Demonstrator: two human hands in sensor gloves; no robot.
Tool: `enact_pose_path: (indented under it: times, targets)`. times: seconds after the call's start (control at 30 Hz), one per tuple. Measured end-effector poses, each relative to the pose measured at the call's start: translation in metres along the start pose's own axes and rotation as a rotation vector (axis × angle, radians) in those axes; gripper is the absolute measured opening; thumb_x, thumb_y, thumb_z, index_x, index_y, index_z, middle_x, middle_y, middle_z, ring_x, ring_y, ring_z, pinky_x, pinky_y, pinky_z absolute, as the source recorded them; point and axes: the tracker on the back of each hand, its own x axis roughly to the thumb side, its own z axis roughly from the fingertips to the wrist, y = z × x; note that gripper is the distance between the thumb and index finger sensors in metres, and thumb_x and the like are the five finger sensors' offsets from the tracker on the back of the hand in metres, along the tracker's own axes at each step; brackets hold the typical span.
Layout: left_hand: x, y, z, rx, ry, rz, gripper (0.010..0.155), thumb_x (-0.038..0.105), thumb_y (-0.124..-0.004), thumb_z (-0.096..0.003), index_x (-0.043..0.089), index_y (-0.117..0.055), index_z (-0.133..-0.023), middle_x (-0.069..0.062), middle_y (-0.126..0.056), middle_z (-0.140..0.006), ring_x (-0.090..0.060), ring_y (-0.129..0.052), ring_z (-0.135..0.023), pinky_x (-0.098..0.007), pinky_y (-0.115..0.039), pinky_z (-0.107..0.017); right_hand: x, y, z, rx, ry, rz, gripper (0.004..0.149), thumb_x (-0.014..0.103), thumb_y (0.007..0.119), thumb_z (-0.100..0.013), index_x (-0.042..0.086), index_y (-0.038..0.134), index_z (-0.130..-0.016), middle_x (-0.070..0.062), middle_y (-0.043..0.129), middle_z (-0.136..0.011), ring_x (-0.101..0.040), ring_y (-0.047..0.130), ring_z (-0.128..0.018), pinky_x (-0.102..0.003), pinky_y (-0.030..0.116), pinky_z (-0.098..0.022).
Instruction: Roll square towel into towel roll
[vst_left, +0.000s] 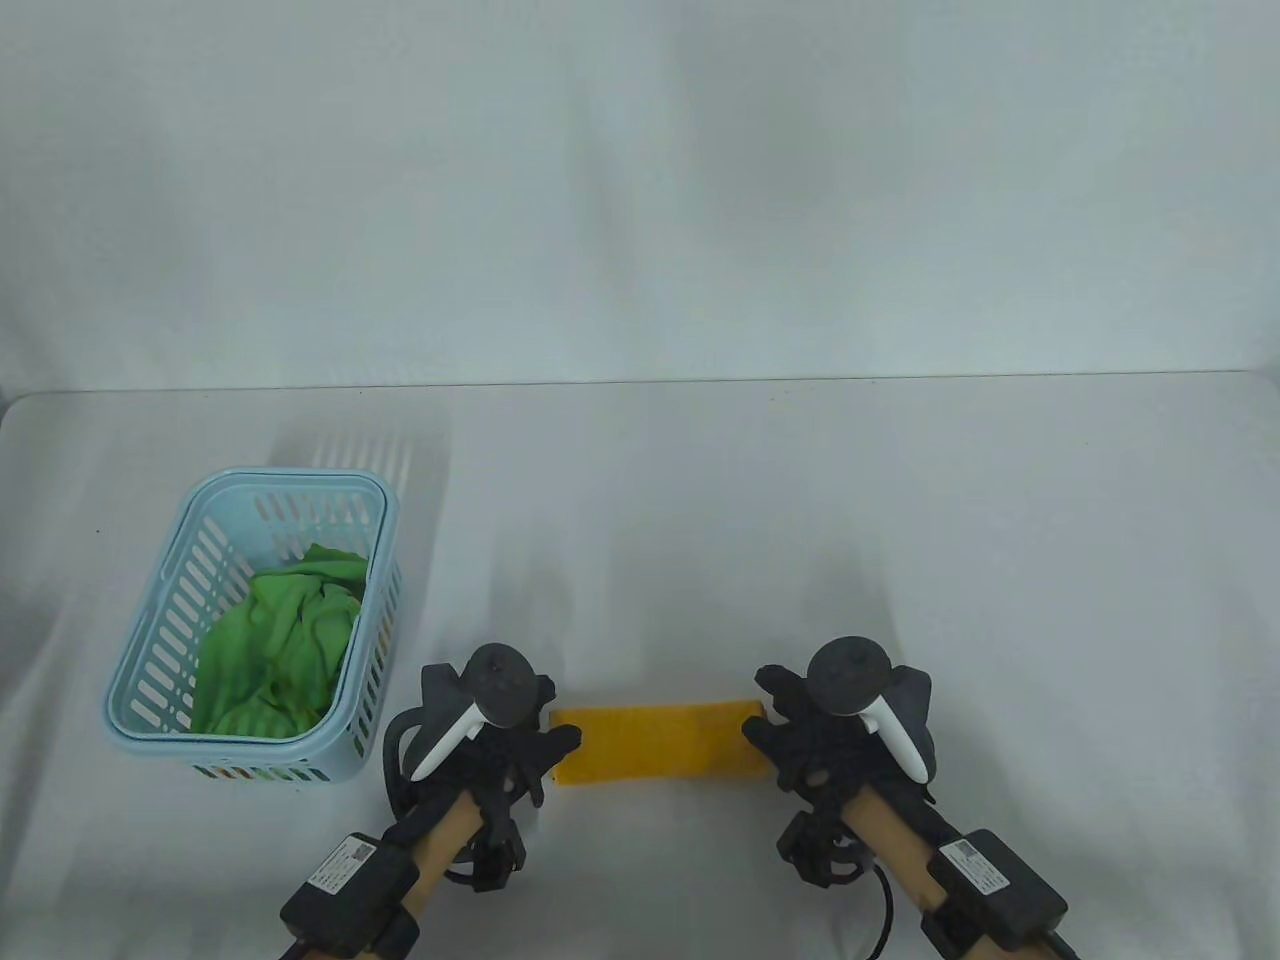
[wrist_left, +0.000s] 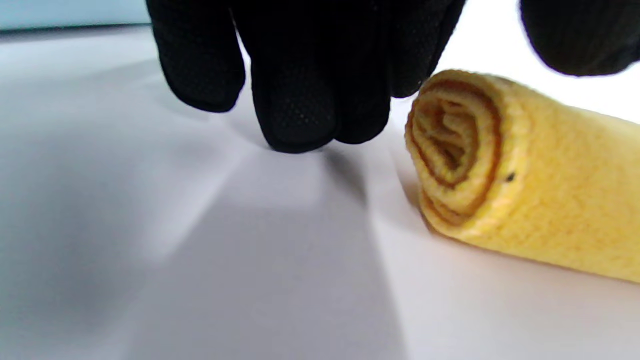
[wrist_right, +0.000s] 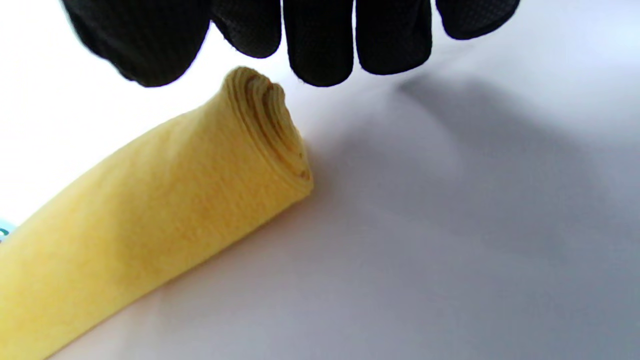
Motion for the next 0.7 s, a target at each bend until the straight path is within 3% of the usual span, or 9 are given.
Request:
enact_pose_path:
  times: [0.27, 0.7]
  targets:
    - [0.008, 0.006, 0.008, 0.069, -0.04, -0.073, 0.082, 0.066, -0.073, -0.0315, 0.032, -0.06, -0.104, 0.004, -0.077, -0.103, -0.026, -0.088, -0.089, -0.052, -0.071, -0.069, 0.006, -0.006, 0.005, -0.031, -0.038, 0.046, 0.074, 0.054, 0.081, -0.03, 0.036, 0.054, -0.096, 0.003, 0.064, -0.102, -0.033, 0.062, -0.097, -0.059, 0.054, -0.07]
    - [0.027, 0.035, 0.039, 0.304, -0.136, -0.176, 0.085, 0.069, -0.073, -0.0301, 0.033, -0.057, -0.105, 0.004, -0.072, -0.107, -0.028, -0.082, -0.096, -0.055, -0.067, -0.072, 0.03, -0.006, 0.025, -0.081, -0.2, 0.174, 0.08, 0.053, 0.084, -0.028, 0.037, 0.047, -0.098, 0.005, 0.05, -0.108, -0.033, 0.046, -0.106, -0.062, 0.042, -0.074]
